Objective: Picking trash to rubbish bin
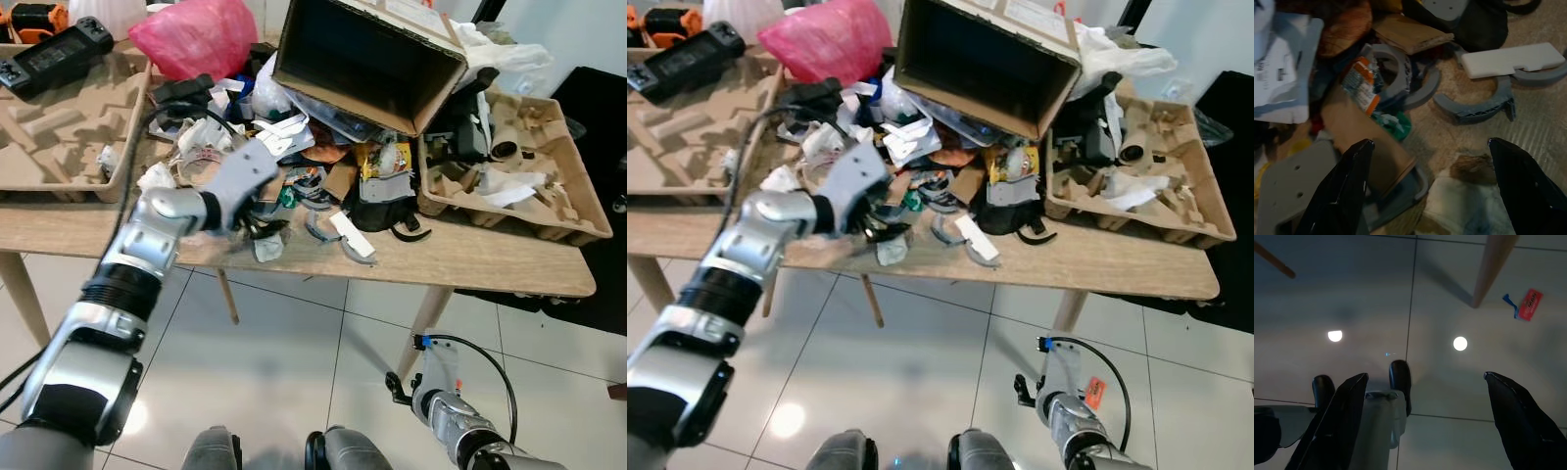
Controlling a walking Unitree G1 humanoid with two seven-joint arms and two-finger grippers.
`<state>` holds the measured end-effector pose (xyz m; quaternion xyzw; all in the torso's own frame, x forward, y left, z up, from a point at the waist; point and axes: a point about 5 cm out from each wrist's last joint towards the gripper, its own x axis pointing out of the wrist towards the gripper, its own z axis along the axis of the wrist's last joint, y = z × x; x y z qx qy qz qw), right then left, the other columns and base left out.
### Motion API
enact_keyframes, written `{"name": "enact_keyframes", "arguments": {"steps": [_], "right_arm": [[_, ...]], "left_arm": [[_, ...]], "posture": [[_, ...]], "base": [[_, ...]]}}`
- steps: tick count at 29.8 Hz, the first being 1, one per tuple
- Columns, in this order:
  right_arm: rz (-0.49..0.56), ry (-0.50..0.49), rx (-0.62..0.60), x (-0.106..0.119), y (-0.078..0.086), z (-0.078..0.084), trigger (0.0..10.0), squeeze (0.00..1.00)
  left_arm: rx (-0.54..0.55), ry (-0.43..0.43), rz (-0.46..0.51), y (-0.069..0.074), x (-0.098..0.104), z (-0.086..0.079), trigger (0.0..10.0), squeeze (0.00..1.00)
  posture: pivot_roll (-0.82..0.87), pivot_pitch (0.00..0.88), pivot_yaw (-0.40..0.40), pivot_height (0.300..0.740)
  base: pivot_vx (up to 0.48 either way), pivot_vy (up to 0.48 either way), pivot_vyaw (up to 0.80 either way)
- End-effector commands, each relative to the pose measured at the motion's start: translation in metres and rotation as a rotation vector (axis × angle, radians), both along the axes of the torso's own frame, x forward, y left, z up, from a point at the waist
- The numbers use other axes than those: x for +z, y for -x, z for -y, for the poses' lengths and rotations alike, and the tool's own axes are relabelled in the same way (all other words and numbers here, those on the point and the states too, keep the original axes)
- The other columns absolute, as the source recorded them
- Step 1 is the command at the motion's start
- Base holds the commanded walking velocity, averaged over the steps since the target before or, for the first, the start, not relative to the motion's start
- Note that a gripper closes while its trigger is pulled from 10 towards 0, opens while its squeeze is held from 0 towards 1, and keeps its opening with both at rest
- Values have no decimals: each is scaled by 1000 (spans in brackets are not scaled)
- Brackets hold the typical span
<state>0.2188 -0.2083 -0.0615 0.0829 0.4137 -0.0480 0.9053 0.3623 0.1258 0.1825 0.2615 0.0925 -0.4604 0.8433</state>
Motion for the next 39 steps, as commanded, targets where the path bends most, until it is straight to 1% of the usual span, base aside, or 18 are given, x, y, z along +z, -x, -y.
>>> {"name": "enact_keyframes", "arguments": {"steps": [1, 2, 5, 12, 15, 22, 28, 29, 32, 33, 35, 39], "right_arm": [[-27, -8, -25, -5, 8, 1, 10000, 0], [-27, -8, -25, -5, 8, 1, 10000, 0], [-29, -11, -24, -5, 9, -1, 10000, 0], [-29, -9, -24, -5, 8, 0, 10000, 0], [-30, -8, -23, -5, 8, 0, 10000, 0], [-31, -6, -19, -5, 9, 0, 10000, 0], [-31, -8, -18, -6, 9, -1, 10000, 0], [-31, -9, -18, -6, 9, -1, 10000, 0], [-36, -13, -18, -7, 11, -3, 10000, 0], [-36, -13, -18, -7, 11, -3, 10000, 0], [-43, -16, -18, -9, 13, -4, 10000, 0], [-44, -21, -19, -9, 14, -5, 10000, 0]], "left_arm": [[-20, -39, -29, 5, -11, 5, 10000, 0], [-20, -39, -29, 5, -11, 5, 10000, 0], [9, -120, -15, 3, -19, 4, 10000, 0], [77, -171, -16, -2, -22, -4, 10000, 0], [125, -195, -19, -5, -24, -10, 10000, 0], [146, -188, 0, -7, -21, -10, 10000, 0], [158, -214, 16, -9, -21, -12, 10000, 0], [164, -221, 44, -10, -17, -13, 10000, 0], [194, -126, 129, -15, 10, -8, 10000, 0], [194, -126, 129, -15, 10, -8, 10000, 0], [215, -94, 164, -18, 21, -8, 10000, 0], [229, -102, 189, -19, 29, -10, 10000, 0]], "posture": [[186, 137, -59, 740], [186, 137, -59, 740], [186, 137, -59, 740], [178, 129, -53, 740], [176, 124, -53, 740], [176, 121, -52, 740], [176, 121, -51, 740], [173, 125, -49, 740], [177, 135, -48, 740], [177, 135, -48, 740], [177, 135, -48, 740], [178, 144, -45, 740]], "base": [[0, 0, 0], [0, 0, 0], [0, 0, 0], [0, 0, 0], [0, 0, 0], [0, 0, 0], [0, 0, 0], [0, 0, 0], [0, 0, 0], [0, 0, 0], [0, 0, 0], [0, 0, 0]]}}
